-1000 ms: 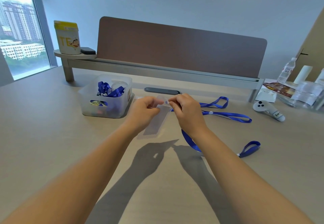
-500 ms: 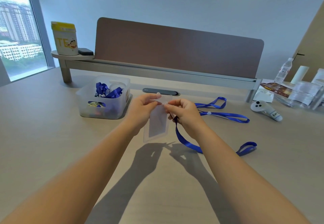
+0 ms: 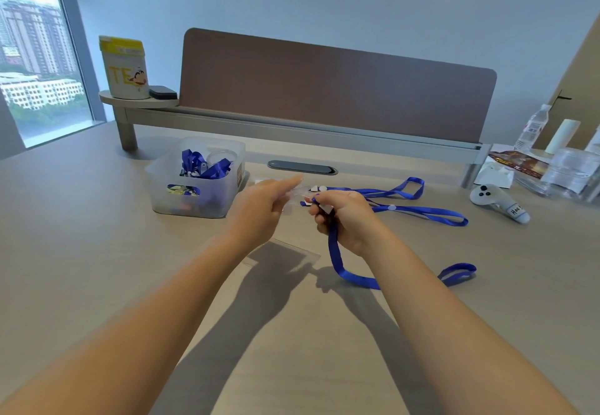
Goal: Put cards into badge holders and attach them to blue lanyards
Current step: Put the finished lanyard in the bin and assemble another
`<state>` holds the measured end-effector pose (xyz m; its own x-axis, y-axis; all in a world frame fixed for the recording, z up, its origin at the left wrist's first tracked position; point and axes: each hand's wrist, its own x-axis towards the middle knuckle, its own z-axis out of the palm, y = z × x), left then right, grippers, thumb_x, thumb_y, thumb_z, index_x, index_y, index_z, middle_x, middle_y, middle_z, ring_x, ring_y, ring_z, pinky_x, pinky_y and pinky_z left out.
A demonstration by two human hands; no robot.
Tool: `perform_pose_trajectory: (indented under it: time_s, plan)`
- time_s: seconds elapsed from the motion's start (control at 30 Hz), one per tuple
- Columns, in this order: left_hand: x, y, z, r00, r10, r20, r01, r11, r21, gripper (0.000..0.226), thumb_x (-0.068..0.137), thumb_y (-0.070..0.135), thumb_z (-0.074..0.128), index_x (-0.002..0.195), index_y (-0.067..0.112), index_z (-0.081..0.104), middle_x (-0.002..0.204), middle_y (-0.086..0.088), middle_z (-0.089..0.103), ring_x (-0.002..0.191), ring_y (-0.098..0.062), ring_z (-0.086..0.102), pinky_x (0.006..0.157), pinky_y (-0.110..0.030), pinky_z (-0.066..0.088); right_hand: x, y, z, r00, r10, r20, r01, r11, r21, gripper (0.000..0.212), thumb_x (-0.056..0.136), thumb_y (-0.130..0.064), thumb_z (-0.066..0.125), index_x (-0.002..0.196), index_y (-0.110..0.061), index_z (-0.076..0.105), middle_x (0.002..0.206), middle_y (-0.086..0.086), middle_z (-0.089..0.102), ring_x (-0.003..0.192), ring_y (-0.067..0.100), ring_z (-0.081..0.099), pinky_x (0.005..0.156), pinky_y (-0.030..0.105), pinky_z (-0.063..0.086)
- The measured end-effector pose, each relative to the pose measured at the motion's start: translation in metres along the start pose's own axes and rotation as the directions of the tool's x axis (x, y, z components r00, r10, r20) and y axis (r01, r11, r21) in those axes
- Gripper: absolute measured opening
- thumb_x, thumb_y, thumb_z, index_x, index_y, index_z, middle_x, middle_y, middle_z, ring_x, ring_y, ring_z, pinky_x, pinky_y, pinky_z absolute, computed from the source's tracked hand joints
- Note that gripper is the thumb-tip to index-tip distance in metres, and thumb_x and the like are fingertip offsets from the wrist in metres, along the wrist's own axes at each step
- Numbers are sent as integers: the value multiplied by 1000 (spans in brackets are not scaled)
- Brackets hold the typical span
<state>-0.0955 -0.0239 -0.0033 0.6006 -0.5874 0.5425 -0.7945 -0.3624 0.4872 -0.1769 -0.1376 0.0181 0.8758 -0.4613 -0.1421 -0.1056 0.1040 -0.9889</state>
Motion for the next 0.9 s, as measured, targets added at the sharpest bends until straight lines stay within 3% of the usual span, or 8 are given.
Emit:
perform_pose_trajectory:
  time_s: [0.17, 0.3, 0.43, 0.63, 0.73, 0.83, 0.9]
  plan:
    - [-2, -9, 2, 982, 180, 59, -189, 949, 254, 46, 91, 2, 44, 134, 18, 40, 121, -15, 62, 108, -31, 58, 88, -39, 51, 2, 1, -2, 998, 60, 20, -57, 993, -105, 18, 90, -12, 46, 74, -10, 54, 49, -3, 47, 40, 7, 28, 44, 19, 25]
    - [-5, -11, 0, 943, 326, 71, -329, 866, 376, 56, 60, -14, 74, 111, 7, 64, 84, -18, 74, 70, -34, 70, 54, -39, 58, 2, 1, -3, 998, 59, 33, -56, 994, -93, 19, 92, -22, 50, 77, -11, 55, 54, -2, 46, 44, 7, 30, 46, 19, 26]
    - [-3, -7, -4, 923, 377, 82, -366, 790, 492, 60, 43, -9, 85, 99, 9, 70, 75, -13, 75, 62, -29, 70, 47, -36, 57, -2, 1, -1, 998, 49, 38, -47, 998, -28, 17, 91, -21, 53, 82, -10, 61, 64, 1, 61, 52, 8, 45, 49, 18, 36]
    - [-3, -10, -2, 911, 402, 92, -392, 775, 497, 62, 44, -4, 86, 101, 10, 69, 77, -13, 75, 65, -29, 71, 50, -36, 57, -3, 0, 0, 999, 37, 5, -37, 999, -15, 15, 90, -12, 53, 79, -9, 63, 63, 1, 67, 51, 8, 55, 47, 17, 45]
    - [-4, -6, -1, 928, 358, 100, -367, 839, 402, 56, 60, -3, 79, 112, 9, 63, 89, -16, 74, 77, -33, 71, 61, -39, 58, -2, -1, 1, 1000, 16, -21, -17, 1000, -11, 16, 90, -10, 52, 77, -8, 62, 66, 3, 65, 53, 9, 54, 49, 17, 44]
    - [-3, 3, -1, 976, 99, 195, -134, 975, 178, 53, 87, 11, 54, 137, 18, 35, 131, -11, 56, 120, -28, 51, 100, -37, 43, -1, -1, 1, 999, 5, -32, -6, 1000, -17, 16, 90, -7, 52, 78, -4, 63, 64, 2, 65, 51, 8, 55, 47, 16, 45]
    - [-2, 9, -4, 953, -44, 299, 58, 998, -36, 54, 87, 18, 54, 137, 18, 34, 134, -9, 53, 123, -24, 48, 104, -36, 38, 1, 0, 0, 1000, -16, -21, 16, 1000, -26, 15, 87, -3, 53, 77, -2, 64, 57, 1, 65, 46, 6, 56, 45, 15, 46]
